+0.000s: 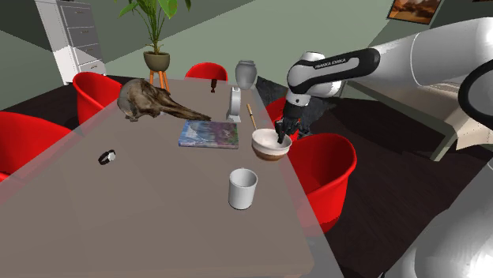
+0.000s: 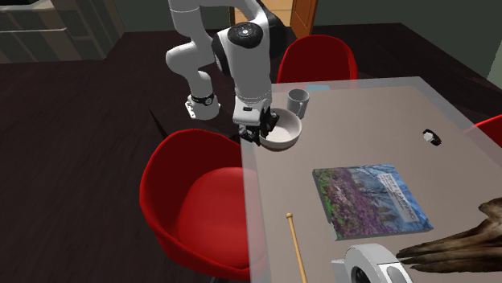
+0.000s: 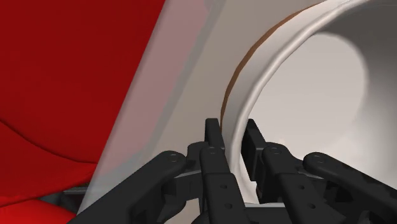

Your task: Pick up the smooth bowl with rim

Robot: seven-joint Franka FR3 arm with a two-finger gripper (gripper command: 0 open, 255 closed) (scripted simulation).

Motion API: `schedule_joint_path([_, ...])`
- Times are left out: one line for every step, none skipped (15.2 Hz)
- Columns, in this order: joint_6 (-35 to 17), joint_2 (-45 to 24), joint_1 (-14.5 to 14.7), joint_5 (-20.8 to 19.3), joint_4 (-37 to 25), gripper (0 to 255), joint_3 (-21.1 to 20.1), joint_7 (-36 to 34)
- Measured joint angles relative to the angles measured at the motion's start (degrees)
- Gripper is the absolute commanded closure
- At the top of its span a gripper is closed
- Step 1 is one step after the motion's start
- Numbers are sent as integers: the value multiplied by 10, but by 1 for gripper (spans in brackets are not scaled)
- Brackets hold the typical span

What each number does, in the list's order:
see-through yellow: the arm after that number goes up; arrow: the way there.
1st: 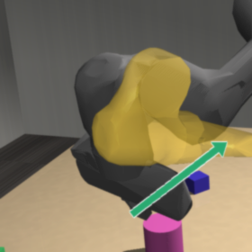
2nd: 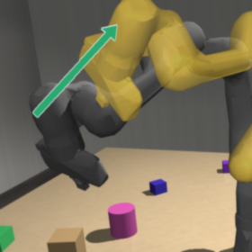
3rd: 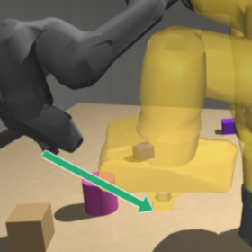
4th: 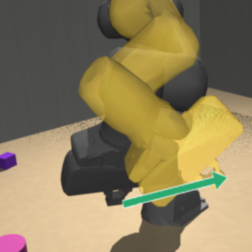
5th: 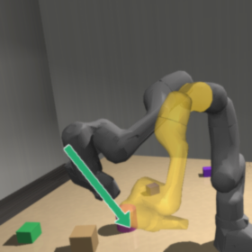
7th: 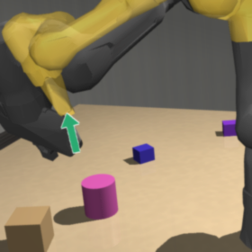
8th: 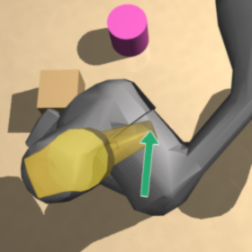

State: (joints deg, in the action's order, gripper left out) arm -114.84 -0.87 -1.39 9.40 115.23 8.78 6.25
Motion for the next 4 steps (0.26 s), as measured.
schedule_joint_path([8, 1, 0, -1, -7, 255, 0, -2])
schedule_joint_path([14, 4, 0, -2, -10, 255, 0, -3])
schedule_joint_path([21, 7, 0, -3, -15, 255, 0, -4])
schedule_joint_path([26, 6, 0, -3, -20, 255, 0, -5])
